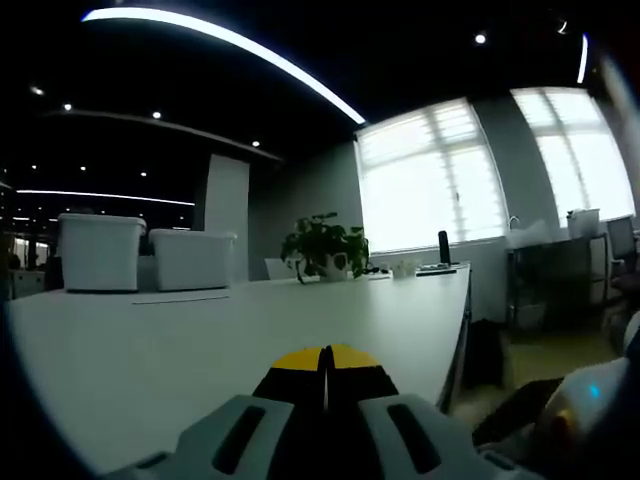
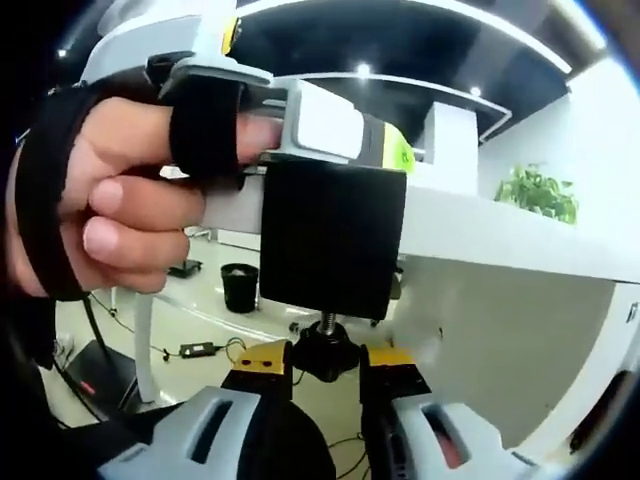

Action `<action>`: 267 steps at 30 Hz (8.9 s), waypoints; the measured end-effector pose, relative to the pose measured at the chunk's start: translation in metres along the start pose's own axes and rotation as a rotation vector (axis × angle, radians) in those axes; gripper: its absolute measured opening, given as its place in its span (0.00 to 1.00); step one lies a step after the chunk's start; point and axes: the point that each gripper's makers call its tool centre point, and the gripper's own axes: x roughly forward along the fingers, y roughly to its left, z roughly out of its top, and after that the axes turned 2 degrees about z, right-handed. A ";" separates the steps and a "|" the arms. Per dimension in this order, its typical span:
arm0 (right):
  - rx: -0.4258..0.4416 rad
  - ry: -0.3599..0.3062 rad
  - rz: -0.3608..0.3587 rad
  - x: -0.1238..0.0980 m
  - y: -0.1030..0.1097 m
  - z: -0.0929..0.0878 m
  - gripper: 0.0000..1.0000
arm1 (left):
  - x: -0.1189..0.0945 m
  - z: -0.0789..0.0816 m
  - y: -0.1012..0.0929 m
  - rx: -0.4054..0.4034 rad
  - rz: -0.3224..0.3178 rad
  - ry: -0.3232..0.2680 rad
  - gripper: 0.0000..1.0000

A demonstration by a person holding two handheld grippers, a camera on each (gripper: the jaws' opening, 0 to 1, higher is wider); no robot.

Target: Clamp the fixed fixture on the desktop, loosen the retaining clip, secure it to the edge of the desk, and tighten the retaining clip.

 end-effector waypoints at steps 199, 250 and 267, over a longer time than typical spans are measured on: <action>-0.077 -0.040 0.419 0.007 0.010 0.001 0.23 | 0.001 0.001 -0.001 0.006 -0.015 -0.008 0.01; -0.004 0.067 0.031 -0.010 0.004 -0.011 0.55 | 0.002 0.000 -0.001 0.010 -0.011 -0.017 0.01; 0.039 0.079 -0.047 0.009 0.006 -0.009 0.30 | -0.001 0.003 -0.002 0.026 -0.020 -0.031 0.01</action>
